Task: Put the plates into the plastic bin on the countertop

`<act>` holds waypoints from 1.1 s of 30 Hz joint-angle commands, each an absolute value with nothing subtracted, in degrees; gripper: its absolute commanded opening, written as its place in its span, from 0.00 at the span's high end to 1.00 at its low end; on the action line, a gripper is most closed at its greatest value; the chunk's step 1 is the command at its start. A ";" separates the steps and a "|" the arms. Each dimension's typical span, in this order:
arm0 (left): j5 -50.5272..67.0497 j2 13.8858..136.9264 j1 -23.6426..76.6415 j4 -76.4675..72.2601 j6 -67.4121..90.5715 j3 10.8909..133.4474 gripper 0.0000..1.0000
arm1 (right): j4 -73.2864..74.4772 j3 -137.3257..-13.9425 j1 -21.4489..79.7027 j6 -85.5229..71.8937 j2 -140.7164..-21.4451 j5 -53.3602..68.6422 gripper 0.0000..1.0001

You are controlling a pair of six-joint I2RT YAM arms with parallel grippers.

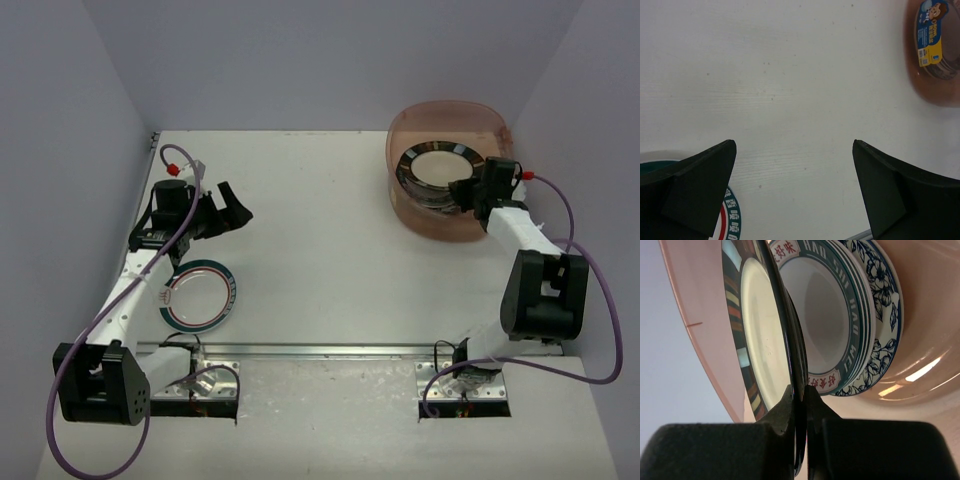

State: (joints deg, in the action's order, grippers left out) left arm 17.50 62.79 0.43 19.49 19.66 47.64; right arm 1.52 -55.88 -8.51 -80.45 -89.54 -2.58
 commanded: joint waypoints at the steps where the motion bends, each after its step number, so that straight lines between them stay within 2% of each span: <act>1: 19.25 61.49 0.88 16.26 18.58 47.55 0.00 | -7.46 -62.76 -8.17 -80.33 -88.54 -4.64 1.00; 8: 18.98 60.66 0.88 16.08 18.54 47.03 0.00 | -4.09 -66.87 -8.17 -79.89 -93.34 -4.33 1.00; 9: 19.29 60.64 0.88 16.08 18.54 47.02 0.00 | -3.67 -67.72 -8.17 -79.82 -94.17 -4.53 0.97; 11: 19.42 60.73 0.88 16.08 18.46 47.02 0.00 | -2.93 -68.55 -8.09 -79.54 -95.19 -4.54 0.84; 14: 19.34 60.64 0.88 16.08 18.46 47.02 0.00 | -2.37 -68.73 -7.91 -78.75 -95.45 -5.04 0.82; 15: 19.43 60.64 0.88 16.08 18.46 47.02 0.00 | -1.82 -68.78 -7.96 -78.57 -95.45 -5.00 0.74; 18: 19.69 60.68 0.88 16.08 18.46 47.02 0.00 | 1.85 -70.02 -7.91 -77.64 -95.50 -5.25 0.38; 20: 19.83 60.64 0.88 16.08 18.46 47.09 0.00 | 5.23 -71.41 -7.91 -77.01 -95.75 -4.98 0.10; 21: 19.86 60.59 0.88 16.03 18.46 47.16 0.00 | 7.05 -72.28 -7.91 -76.60 -95.95 -4.77 0.02; 25: 20.03 60.64 0.88 16.08 18.46 47.29 0.00 | 15.63 -77.03 -7.91 -76.45 -97.79 -2.85 0.01; 33: 20.42 60.82 0.81 16.17 18.37 47.37 0.00 | 23.16 -81.51 -6.75 -73.52 -100.46 -0.94 0.01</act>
